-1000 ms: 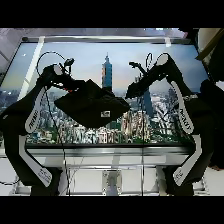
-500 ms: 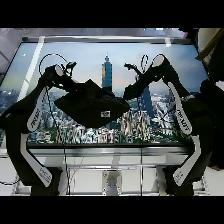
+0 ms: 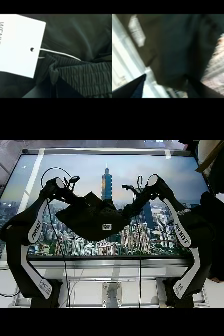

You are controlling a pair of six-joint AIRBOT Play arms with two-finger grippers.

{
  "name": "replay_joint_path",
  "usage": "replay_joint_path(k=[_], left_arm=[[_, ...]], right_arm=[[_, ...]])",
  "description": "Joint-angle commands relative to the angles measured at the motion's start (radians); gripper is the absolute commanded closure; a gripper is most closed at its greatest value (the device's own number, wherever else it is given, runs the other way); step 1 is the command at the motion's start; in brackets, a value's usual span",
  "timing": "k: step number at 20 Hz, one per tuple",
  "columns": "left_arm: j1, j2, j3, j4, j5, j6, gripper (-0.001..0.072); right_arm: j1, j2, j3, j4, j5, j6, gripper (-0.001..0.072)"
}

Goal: Fold the clothes and pants, and hang the long-sleeved shirts on hangers.

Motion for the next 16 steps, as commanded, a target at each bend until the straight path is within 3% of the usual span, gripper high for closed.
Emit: replay_joint_path(k=[1,4,6,7,8,9,12,16], left_arm=[[0.006,0.039,0.001,0.008,-0.002,0.008,0.0679],[0.010,0.072,0.001,0.008,-0.002,0.007,0.0680],[0.010,0.084,0.001,0.007,-0.002,0.007,0.0680],[0.009,0.085,0.001,0.007,-0.003,0.007,0.0680],[0.009,0.088,0.001,0.007,-0.004,0.006,0.0680],[0.009,0.093,0.001,0.006,-0.009,0.002,0.0680],[0.008,0.169,0.001,0.000,-0.021,-0.005,0.0680],[0.003,0.397,0.001,-0.068,-0.021,-0.003,0.0681]], right_arm=[[0.004,-0.001,-0.014,-0.090,-0.159,-0.006,0.0126],[0.024,-0.001,-0.021,-0.090,-0.270,-0.025,0.0139],[0.051,-0.005,-0.024,-0.091,-0.347,-0.025,0.0216],[0.068,-0.010,-0.023,-0.091,-0.372,-0.025,0.0356],[0.080,-0.015,-0.023,-0.092,-0.385,-0.025,0.0606],[0.085,-0.015,-0.023,-0.090,-0.394,-0.024,0.0707],[0.081,0.009,0.034,-0.088,-0.330,-0.023,0.0707],[0.039,0.132,0.266,-0.114,-0.171,-0.006,0.0707]])
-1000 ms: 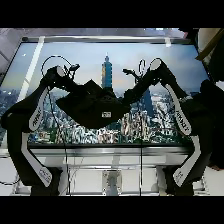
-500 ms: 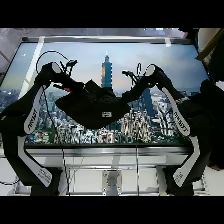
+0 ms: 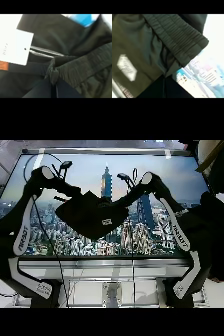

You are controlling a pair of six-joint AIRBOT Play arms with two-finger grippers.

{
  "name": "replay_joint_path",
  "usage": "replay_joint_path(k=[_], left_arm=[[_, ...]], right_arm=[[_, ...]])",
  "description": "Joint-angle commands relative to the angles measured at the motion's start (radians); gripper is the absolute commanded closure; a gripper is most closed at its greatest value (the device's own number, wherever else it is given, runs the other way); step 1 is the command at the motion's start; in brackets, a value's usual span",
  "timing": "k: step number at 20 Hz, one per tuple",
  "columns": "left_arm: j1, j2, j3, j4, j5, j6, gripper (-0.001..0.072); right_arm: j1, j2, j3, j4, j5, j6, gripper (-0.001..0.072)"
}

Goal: Fold the clothes and pants, and hang the long-sleeved shirts on hangers.

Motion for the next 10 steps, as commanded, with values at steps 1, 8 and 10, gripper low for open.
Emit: replay_joint_path(k=[1,8,10], left_arm=[[-0.010,0.201,0.001,-0.060,0.000,-0.003,0.0680],[-0.267,0.634,0.001,-0.133,0.048,0.001,0.0681],[-0.395,0.699,0.001,-0.129,0.111,-0.001,0.0682]], right_arm=[[-0.032,0.120,0.193,-0.024,0.101,0.031,0.0707],[-0.046,0.547,0.257,-0.033,-0.277,0.061,0.0711],[-0.046,0.589,0.257,-0.030,-0.414,0.061,0.0713]])
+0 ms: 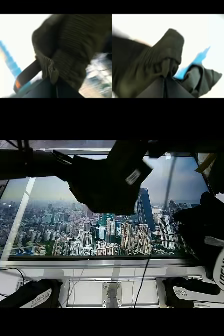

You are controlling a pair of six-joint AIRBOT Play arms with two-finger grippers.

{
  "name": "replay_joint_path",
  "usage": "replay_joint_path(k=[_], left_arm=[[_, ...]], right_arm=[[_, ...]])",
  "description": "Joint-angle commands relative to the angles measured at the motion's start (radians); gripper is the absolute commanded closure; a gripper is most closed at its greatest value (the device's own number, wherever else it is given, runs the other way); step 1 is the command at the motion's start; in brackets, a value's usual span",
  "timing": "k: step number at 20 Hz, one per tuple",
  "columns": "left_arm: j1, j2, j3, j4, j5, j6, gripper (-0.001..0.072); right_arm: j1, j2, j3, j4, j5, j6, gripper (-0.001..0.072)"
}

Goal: Fold the clothes and pants, and hang the long-sleeved shirts on hangers.

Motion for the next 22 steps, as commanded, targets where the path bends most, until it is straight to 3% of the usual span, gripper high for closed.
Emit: replay_joint_path(k=[1,2,4,6,8,12,17,18,19,20,21,22], left_arm=[[-0.208,0.138,0.000,0.013,0.086,-0.019,0.0683],[-0.277,0.147,-0.002,0.061,0.086,-0.055,0.0683],[-0.409,0.148,-0.047,0.300,0.076,-0.183,0.0684],[-0.494,0.148,-0.167,0.668,0.046,-0.415,0.0684],[-0.493,0.148,-0.322,0.878,0.027,-0.576,0.0683],[-0.340,0.146,-0.694,0.923,0.057,-0.762,0.0682],[-0.095,0.144,-1.116,0.920,0.290,-0.952,0.0682],[-0.061,0.144,-1.156,0.916,0.316,-0.961,0.0682],[-0.033,0.144,-1.174,0.915,0.323,-0.962,0.0681],[-0.009,0.145,-1.173,0.913,0.326,-0.962,0.0588],[0.012,0.147,-1.167,0.913,0.344,-0.961,0.0265],[0.037,0.149,-1.152,0.914,0.362,-0.961,0.0031]], right_arm=[[-0.002,0.104,0.013,0.004,-0.262,0.011,0.0713],[-0.002,0.101,0.013,0.011,-0.300,0.011,0.0713],[-0.002,0.070,0.013,0.029,-0.342,0.016,0.0713],[-0.002,-0.001,0.013,0.068,-0.343,0.037,0.0713],[0.007,-0.096,-0.016,0.133,-0.361,0.036,0.0713],[0.102,-0.377,-0.076,0.189,-0.393,0.032,0.0713],[0.240,-0.740,-0.076,0.289,-0.533,0.035,0.0704],[0.250,-0.771,-0.076,0.324,-0.551,0.036,0.0581],[0.253,-0.784,-0.076,0.355,-0.562,0.036,0.0248],[0.249,-0.779,-0.072,0.360,-0.561,0.036,0.0186],[0.235,-0.758,-0.069,0.359,-0.551,0.036,0.0186],[0.214,-0.727,-0.069,0.358,-0.527,0.036,0.0189]])
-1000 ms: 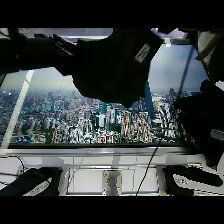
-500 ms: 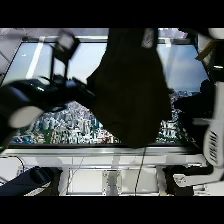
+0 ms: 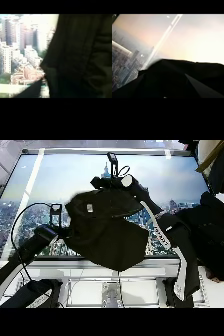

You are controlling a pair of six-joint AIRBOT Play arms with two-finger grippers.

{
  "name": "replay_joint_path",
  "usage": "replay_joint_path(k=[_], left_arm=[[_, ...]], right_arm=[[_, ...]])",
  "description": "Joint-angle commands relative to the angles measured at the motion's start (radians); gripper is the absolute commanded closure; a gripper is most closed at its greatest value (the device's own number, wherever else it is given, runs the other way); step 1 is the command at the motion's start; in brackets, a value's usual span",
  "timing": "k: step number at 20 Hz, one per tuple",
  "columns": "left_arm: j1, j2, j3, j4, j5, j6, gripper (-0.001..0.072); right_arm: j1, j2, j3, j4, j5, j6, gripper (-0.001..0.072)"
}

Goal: Fold the clothes and pants, and hang the long-sleeved shirts on hangers.

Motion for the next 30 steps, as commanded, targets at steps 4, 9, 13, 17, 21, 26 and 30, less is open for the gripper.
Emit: replay_joint_path(k=[4,9,13,17,21,26,30], left_arm=[[0.209,0.024,0.077,0.009,0.045,-0.007,0.0035],[0.489,0.195,0.148,0.003,-0.034,0.127,0.0038],[0.710,0.246,0.136,-0.200,-0.269,0.336,0.0040],[0.850,0.219,0.063,-0.532,-0.231,0.498,0.0040],[0.843,0.064,0.062,-0.827,-0.180,0.711,0.0040],[0.838,-0.133,0.063,-0.895,-0.161,0.759,0.0087],[0.824,-0.153,0.063,-0.894,-0.200,0.822,0.0086]], right_arm=[[-0.190,0.198,0.002,-0.068,0.342,0.009,0.0245],[-0.529,0.511,-0.035,-0.334,0.966,0.103,0.0245],[-0.669,0.761,-0.412,-0.325,1.051,0.056,0.0245],[-0.692,1.128,-1.226,-0.256,0.741,0.034,0.0210],[-0.692,1.268,-1.688,-0.104,0.673,0.034,0.0167],[-0.691,1.258,-1.738,-0.088,0.652,0.008,0.0168],[-0.675,1.258,-1.747,-0.087,0.591,0.025,0.0171]])
